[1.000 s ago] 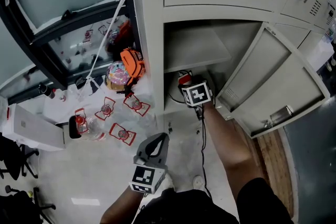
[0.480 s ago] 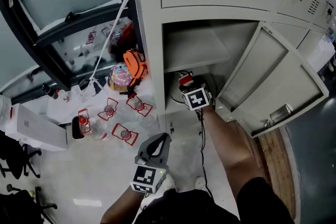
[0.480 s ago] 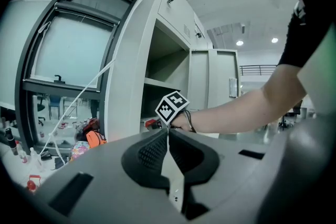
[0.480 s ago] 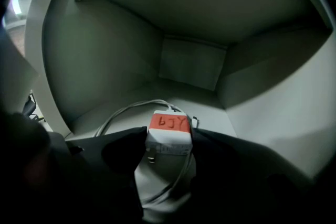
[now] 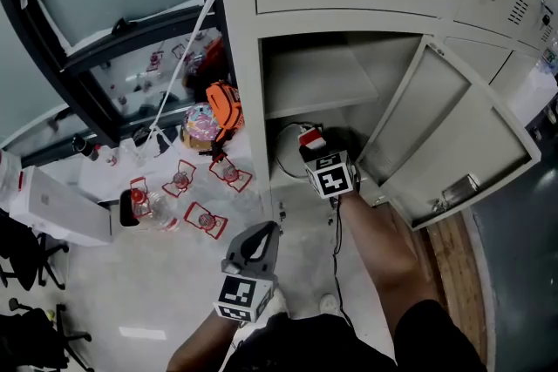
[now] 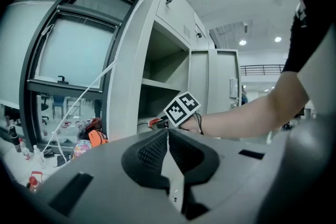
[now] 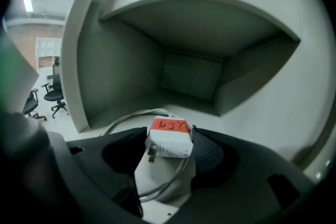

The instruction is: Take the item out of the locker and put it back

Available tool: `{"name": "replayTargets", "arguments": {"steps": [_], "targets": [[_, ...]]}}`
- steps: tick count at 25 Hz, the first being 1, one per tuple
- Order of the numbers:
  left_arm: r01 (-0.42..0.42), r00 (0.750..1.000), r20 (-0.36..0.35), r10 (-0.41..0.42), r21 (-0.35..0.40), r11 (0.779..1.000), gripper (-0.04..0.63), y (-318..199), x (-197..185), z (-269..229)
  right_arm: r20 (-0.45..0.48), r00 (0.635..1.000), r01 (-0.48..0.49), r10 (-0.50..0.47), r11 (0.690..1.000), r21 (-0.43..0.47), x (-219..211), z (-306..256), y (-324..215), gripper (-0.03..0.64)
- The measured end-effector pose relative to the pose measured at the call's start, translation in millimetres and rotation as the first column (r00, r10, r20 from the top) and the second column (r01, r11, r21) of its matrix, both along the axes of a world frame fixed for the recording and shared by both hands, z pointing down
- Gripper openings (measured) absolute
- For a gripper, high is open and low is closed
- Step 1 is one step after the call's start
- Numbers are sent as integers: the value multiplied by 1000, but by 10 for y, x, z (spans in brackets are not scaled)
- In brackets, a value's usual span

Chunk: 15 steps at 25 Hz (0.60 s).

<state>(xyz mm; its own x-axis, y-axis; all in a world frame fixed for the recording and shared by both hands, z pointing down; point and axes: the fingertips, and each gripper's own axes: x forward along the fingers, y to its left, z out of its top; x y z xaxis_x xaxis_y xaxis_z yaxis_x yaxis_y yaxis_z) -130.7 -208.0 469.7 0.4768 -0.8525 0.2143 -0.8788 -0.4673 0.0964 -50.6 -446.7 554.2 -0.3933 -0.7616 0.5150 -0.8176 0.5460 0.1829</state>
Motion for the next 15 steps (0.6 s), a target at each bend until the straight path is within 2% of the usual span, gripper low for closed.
{"name": "replayTargets", "arguments": {"steps": [7, 11, 15], "targets": [[19, 1000, -18, -19, -1, 1000, 12, 38, 235, -41, -64, 994, 100, -92, 987, 124, 67, -367, 309, 267], [38, 999, -20, -38, -27, 999, 12, 96, 368, -26, -91, 984, 168, -153, 966, 195, 77, -619, 519, 267], [86, 996, -31, -86, -6, 996, 12, 114, 482, -101, -86, 974, 224, -209, 942, 249, 119, -847, 754, 267]]}}
